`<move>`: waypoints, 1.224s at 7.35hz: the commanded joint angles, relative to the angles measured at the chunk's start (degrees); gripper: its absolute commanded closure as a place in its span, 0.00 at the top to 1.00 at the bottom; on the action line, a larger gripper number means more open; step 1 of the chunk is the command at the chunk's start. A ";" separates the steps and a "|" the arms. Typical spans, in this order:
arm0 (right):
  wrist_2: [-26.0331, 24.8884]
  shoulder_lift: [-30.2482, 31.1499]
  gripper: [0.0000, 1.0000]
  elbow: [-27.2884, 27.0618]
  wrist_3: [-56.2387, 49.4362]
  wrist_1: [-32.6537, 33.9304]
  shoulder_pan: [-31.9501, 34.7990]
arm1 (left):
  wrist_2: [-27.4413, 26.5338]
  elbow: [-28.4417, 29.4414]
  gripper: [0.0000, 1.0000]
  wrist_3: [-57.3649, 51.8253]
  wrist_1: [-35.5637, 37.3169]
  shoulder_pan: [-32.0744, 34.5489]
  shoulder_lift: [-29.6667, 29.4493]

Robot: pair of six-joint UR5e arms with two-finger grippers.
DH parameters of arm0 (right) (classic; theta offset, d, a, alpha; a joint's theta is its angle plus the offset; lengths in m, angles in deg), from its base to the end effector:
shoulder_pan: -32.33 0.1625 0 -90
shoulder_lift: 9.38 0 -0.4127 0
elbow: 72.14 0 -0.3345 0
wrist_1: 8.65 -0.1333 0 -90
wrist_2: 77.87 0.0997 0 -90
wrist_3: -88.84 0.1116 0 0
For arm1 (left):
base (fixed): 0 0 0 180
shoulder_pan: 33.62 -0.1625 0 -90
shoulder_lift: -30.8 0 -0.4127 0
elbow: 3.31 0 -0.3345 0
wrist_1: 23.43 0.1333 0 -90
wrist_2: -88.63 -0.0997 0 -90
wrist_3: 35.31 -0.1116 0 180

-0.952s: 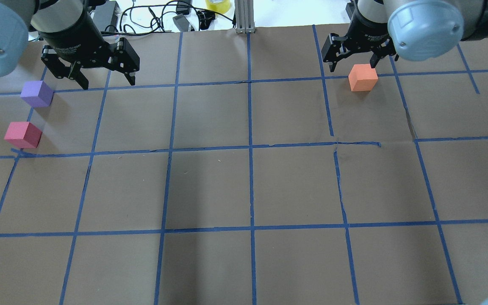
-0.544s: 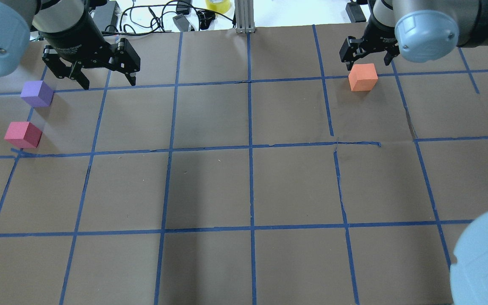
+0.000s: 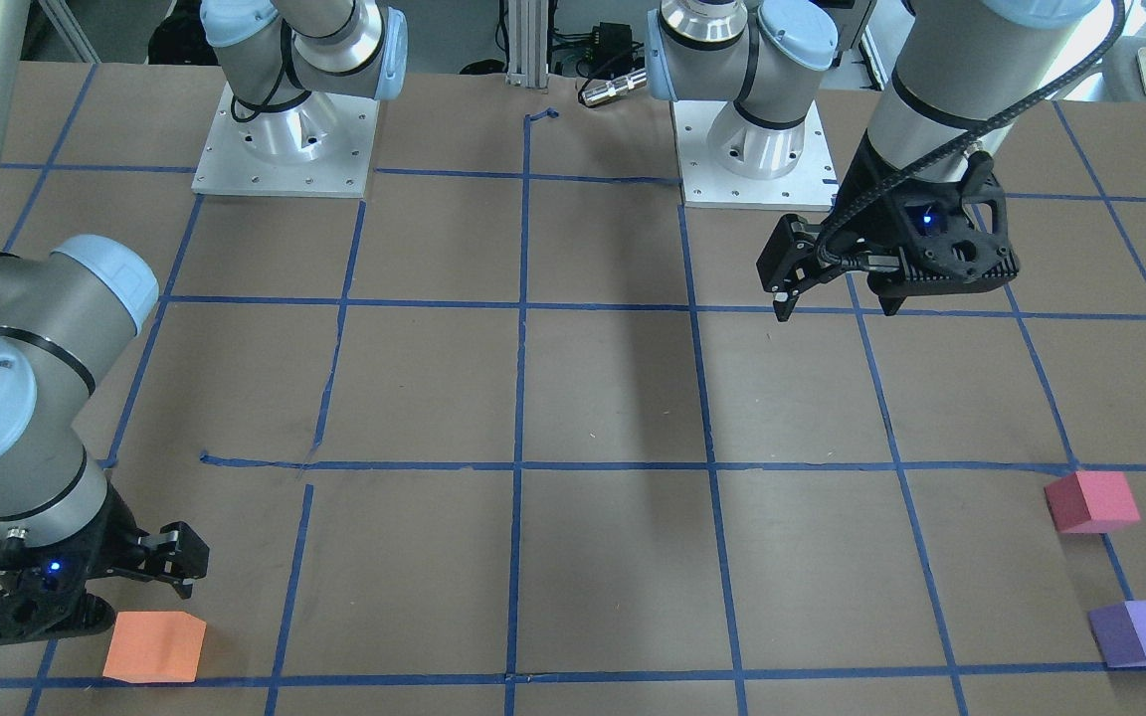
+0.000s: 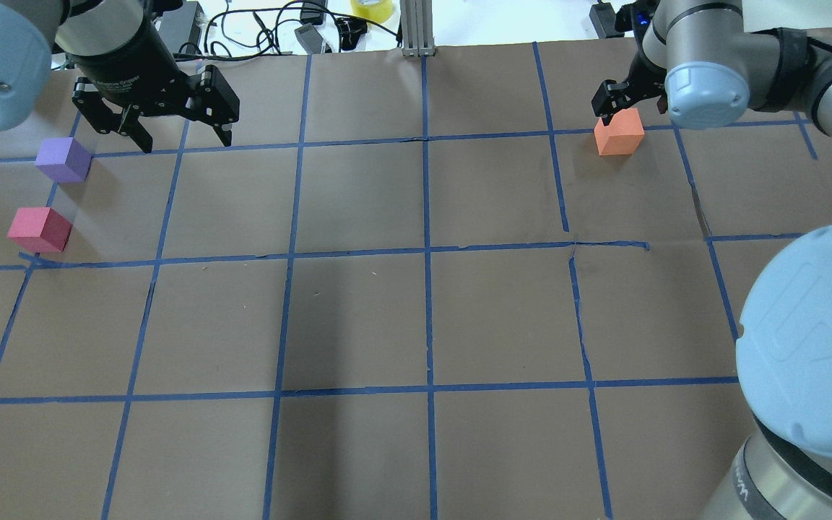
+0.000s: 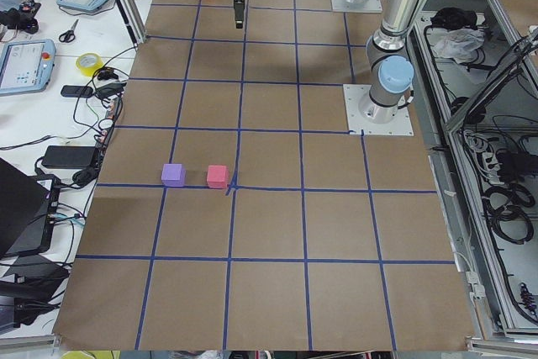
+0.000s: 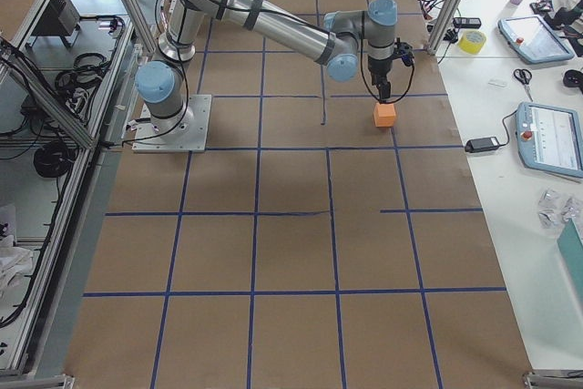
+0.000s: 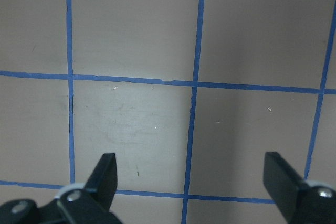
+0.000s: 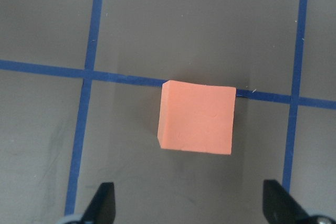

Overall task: Arrange blocks in a line
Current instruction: 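Lower the right gripper onto the orange cube and grasp it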

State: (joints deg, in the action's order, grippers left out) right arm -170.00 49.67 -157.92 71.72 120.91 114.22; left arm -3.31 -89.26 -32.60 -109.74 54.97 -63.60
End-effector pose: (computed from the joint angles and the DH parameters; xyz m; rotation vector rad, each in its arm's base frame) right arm 0.0386 -0.6449 0.2794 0.2324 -3.0309 0.3212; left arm -0.1179 -0.4752 0.4664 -0.1132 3.1050 -0.0912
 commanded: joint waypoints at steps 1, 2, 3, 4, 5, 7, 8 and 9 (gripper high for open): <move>0.19 -4.01 1.00 0.09 -1.95 6.04 -0.50 | 0.00 0.00 1.00 -0.25 0.09 0.00 0.01; 0.20 -5.25 1.00 0.09 -1.77 7.53 -0.50 | 0.00 0.09 1.00 -0.34 0.09 0.00 -0.08; 0.28 -6.65 1.00 0.17 -1.68 9.81 -0.50 | 0.00 0.09 1.00 -0.34 0.09 -0.09 -0.08; 0.20 -8.06 1.00 0.18 -1.94 12.10 -0.59 | 0.00 0.09 1.00 -0.34 0.09 -0.09 -0.08; 0.20 -8.68 1.00 0.18 -1.95 12.47 -1.20 | 0.00 0.09 1.00 -0.34 0.09 0.00 -0.08; 0.37 -9.30 0.26 0.35 -1.33 12.38 -1.47 | 0.00 0.00 1.00 -0.34 0.09 -0.09 0.01; 0.46 -9.13 0.00 0.79 -1.33 12.12 -1.47 | 0.00 0.09 1.00 -0.34 0.09 -0.09 0.01; 0.46 -8.43 0.00 1.31 -1.24 11.86 -1.38 | -0.09 0.09 1.00 -0.34 0.09 -0.09 0.09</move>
State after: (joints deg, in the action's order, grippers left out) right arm -169.57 40.69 -157.18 70.37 133.06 112.80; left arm -3.32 -89.20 -32.94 -109.65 54.88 -63.57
